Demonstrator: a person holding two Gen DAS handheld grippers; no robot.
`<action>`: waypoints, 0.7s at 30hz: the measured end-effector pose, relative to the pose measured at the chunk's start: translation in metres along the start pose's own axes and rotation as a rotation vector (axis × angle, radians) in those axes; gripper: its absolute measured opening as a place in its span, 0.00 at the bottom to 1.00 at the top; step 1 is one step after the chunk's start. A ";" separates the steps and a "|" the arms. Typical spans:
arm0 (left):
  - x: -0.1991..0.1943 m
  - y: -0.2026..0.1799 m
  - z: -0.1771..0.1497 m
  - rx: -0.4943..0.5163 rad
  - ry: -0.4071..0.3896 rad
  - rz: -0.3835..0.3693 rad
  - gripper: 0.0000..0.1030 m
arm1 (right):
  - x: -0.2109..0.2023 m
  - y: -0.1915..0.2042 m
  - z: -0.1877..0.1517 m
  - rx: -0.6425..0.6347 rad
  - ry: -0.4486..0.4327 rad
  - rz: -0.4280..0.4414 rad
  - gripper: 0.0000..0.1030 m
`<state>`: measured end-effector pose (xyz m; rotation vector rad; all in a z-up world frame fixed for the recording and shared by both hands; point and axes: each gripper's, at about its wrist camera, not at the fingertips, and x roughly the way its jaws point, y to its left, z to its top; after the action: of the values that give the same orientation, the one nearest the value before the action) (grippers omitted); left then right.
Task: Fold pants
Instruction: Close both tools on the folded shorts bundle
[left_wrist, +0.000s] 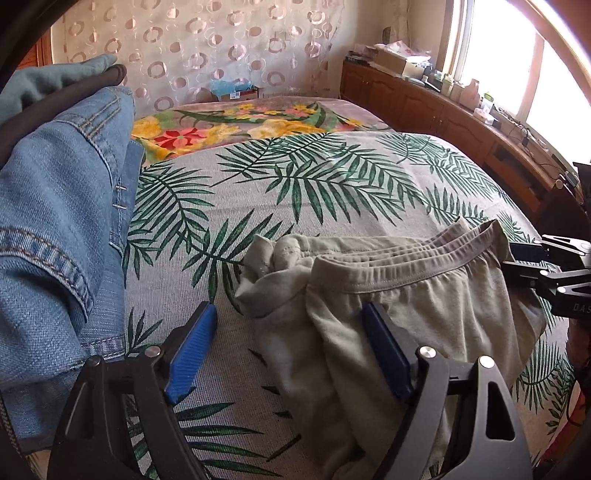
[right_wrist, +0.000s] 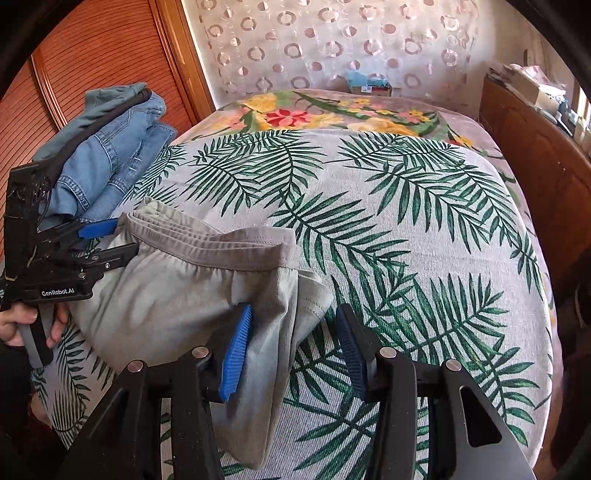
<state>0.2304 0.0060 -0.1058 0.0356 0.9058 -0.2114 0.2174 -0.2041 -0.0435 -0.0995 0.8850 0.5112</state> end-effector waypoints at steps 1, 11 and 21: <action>0.000 0.000 0.000 0.001 0.000 0.000 0.80 | 0.002 0.001 0.001 -0.001 -0.002 0.005 0.47; -0.007 0.011 0.000 -0.028 -0.014 -0.082 0.58 | 0.014 0.005 0.006 -0.017 -0.006 0.074 0.47; -0.009 0.001 0.002 -0.028 0.006 -0.129 0.22 | 0.016 0.000 0.008 -0.008 -0.004 0.080 0.19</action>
<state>0.2267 0.0087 -0.0977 -0.0484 0.9178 -0.3190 0.2319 -0.1954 -0.0508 -0.0707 0.8855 0.5895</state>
